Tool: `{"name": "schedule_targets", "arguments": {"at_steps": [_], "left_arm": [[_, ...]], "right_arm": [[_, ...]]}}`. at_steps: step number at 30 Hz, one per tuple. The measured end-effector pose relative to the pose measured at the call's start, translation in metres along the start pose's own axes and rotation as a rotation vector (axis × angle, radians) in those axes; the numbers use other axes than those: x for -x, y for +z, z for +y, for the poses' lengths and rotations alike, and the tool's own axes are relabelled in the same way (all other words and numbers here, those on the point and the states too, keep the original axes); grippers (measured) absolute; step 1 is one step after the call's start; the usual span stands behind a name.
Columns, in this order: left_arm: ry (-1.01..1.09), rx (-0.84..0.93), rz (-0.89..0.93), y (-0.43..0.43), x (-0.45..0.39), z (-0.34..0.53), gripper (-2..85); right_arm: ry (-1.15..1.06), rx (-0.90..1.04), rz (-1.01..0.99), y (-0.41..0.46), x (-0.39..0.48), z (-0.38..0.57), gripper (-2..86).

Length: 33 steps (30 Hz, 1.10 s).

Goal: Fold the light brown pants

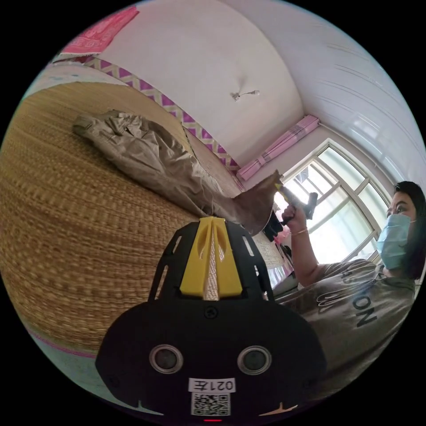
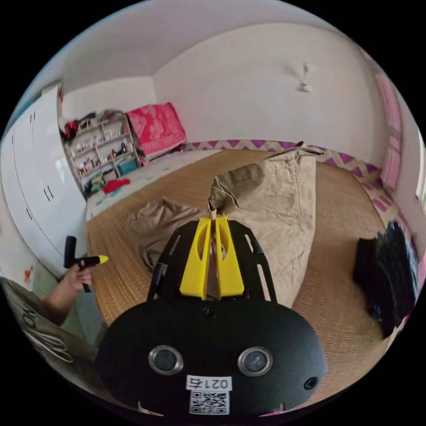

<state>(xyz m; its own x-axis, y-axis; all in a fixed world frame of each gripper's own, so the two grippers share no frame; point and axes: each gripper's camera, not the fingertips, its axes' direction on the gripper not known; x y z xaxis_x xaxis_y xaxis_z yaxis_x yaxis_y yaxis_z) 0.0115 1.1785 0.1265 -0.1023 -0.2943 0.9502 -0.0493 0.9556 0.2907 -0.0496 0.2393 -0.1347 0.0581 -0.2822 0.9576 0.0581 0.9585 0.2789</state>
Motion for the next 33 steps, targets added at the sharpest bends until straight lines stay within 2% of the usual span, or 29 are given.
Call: {"name": "schedule_targets", "arguments": {"at_steps": [4, 7, 13, 20, 24, 26, 28, 31, 33], "left_arm": [[-0.060, -0.064, 0.060, -0.024, 0.027, 0.020, -1.0], [-0.063, -0.081, 0.058, -0.044, 0.030, 0.026, -0.9], [0.022, -0.018, -0.005, -0.068, 0.012, 0.008, -0.9], [0.009, -0.067, 0.073, -0.074, 0.017, -0.044, -0.8], [-0.095, -0.115, 0.001, -0.085, 0.036, -0.070, 1.2], [-0.173, -0.158, -0.053, -0.097, 0.051, -0.084, 4.5], [-0.326, -0.222, -0.083, -0.111, 0.083, -0.103, 10.3], [-0.481, -0.254, -0.150, -0.115, 0.120, -0.126, 14.3], [-0.527, -0.280, -0.147, -0.112, 0.135, -0.140, 13.9]], "right_arm": [[-0.228, 0.182, 0.129, 0.140, 0.118, -0.008, -0.2], [-0.257, 0.387, 0.171, 0.221, 0.148, 0.012, -0.2], [-0.224, 0.251, 0.189, 0.196, 0.173, 0.003, -0.2], [-0.337, 0.298, 0.240, 0.229, 0.203, 0.018, 0.7], [-0.204, 0.330, 0.039, 0.209, 0.171, 0.007, 3.1], [-0.070, 0.290, -0.199, 0.182, 0.136, 0.008, 4.8], [-0.005, 0.247, -0.336, 0.156, 0.109, 0.016, 5.7], [0.028, 0.189, -0.405, 0.105, 0.072, 0.040, 7.1], [0.025, 0.179, -0.410, 0.075, 0.054, 0.061, 7.8]]}}
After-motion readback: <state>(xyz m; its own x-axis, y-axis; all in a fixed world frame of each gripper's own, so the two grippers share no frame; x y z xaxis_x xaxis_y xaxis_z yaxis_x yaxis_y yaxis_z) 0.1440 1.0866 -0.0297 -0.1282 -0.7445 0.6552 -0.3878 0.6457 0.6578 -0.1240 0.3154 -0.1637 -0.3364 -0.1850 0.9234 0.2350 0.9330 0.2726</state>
